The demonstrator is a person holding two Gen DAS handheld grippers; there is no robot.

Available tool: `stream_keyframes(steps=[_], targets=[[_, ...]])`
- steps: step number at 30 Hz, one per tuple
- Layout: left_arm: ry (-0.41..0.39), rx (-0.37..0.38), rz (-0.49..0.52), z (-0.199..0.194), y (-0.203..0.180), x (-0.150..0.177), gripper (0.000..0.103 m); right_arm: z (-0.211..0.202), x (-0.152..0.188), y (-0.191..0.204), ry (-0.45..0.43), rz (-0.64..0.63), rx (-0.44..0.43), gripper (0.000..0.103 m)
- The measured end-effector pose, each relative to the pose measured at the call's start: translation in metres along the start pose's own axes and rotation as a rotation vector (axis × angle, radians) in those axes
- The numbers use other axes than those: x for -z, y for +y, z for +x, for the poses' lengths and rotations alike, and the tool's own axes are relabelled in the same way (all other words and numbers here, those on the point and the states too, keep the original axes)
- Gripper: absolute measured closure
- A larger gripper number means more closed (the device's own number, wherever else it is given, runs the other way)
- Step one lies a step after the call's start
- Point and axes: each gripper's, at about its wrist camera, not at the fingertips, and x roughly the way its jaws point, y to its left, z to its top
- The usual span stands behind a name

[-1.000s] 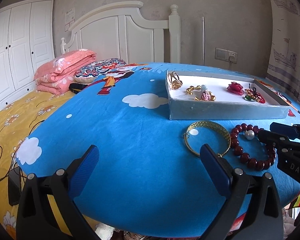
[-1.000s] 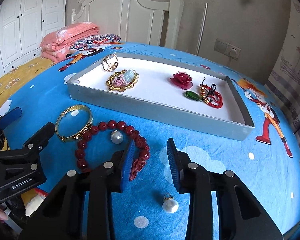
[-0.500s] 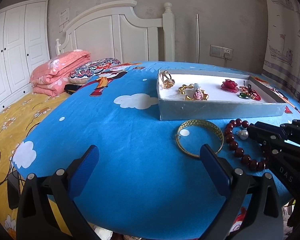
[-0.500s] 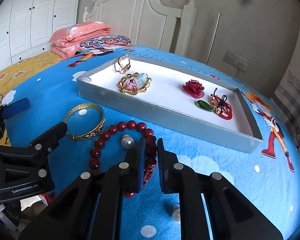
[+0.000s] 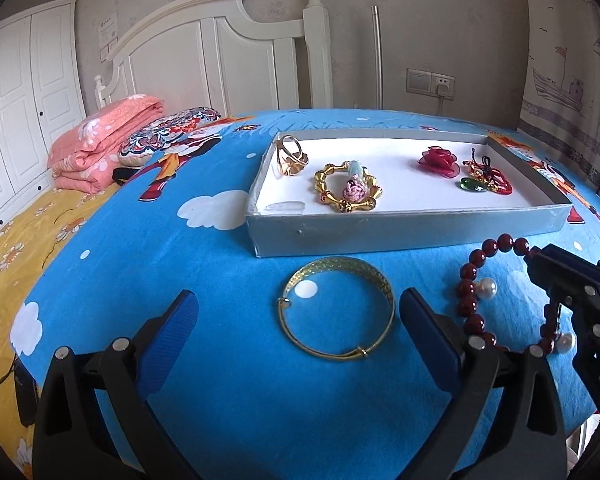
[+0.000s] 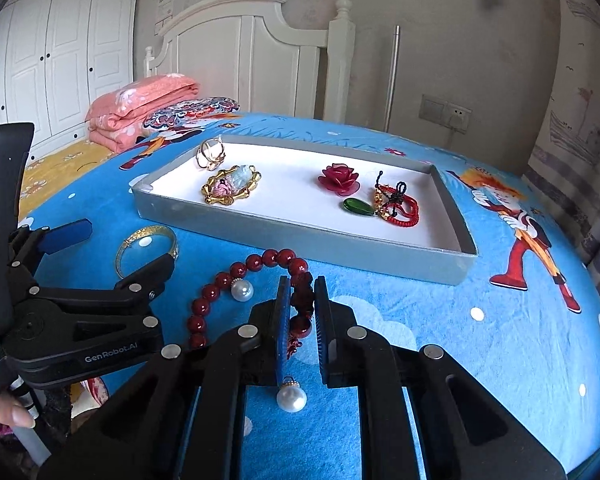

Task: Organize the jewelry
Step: 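Grasp the red bead bracelet with the right tool while the left tool grasps the gold bangle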

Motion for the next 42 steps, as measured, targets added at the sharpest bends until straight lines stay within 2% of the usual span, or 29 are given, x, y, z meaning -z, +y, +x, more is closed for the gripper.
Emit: stream_keyframes(steps=[3, 6, 13, 23, 34, 42], targets=[[-0.005, -0.012, 0.016, 0.002, -0.002, 0.002, 0.019, 0.000, 0.002, 0.002, -0.003, -0.003, -0.015, 0.091], [-0.032, 0.035, 0.038, 0.001, -0.004, 0.004, 0.045, -0.002, 0.001, 0.004, -0.012, -0.004, -0.025, 0.091], [-0.063, 0.047, 0.035, -0.004, 0.001, 0.006, 0.045, -0.001, -0.009, 0.013, -0.026, -0.007, -0.048, 0.091], [-0.151, 0.001, 0.003, -0.039, 0.029, 0.016, 0.045, -0.010, -0.017, 0.042, -0.051, -0.027, -0.057, 0.091], [-0.149, -0.030, -0.057, -0.051, 0.066, 0.026, 0.045, -0.016, -0.021, 0.057, -0.056, -0.014, -0.080, 0.091], [-0.186, -0.007, -0.062, -0.068, 0.061, 0.012, 0.045, -0.041, -0.028, 0.048, -0.119, 0.020, -0.072, 0.091]])
